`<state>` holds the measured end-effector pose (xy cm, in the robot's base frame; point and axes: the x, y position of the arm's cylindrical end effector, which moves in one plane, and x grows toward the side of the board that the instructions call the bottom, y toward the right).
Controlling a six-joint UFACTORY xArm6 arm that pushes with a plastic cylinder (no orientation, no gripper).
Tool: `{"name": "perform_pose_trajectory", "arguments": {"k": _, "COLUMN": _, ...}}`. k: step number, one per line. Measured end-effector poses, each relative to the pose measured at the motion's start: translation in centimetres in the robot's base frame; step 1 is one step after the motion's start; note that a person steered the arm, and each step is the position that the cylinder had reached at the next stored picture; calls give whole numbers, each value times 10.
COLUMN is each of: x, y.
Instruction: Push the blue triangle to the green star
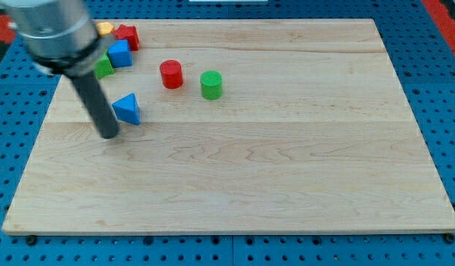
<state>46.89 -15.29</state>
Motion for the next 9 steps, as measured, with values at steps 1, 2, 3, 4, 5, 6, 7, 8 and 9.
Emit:
{"name": "perform_pose_trajectory", "arguments": {"k": 1, "x": -10, "y": 43}}
{"name": "perform_pose_trajectory", "arguments": {"k": 2, "x": -28, "y": 25}}
{"name": "perform_pose_trajectory", "arguments": {"k": 3, "x": -26, "y": -24}}
{"name": "perform_pose_trajectory", "arguments": {"k": 4, "x": -48, "y": -67}}
{"name": "perform_pose_trajectory", "arguments": {"k": 5, "x": -59, "y": -90}}
{"name": "perform_pose_trajectory", "arguments": {"k": 6, "x": -34, "y": -86}}
{"name": "perform_pose_trajectory", "arguments": {"k": 7, "x": -26, "y": -102}}
{"name": "perform_pose_trajectory", "arguments": {"k": 8, "x": -29, "y": -78}}
{"name": "perform_pose_trajectory", "arguments": {"k": 9, "x": -79, "y": -85}}
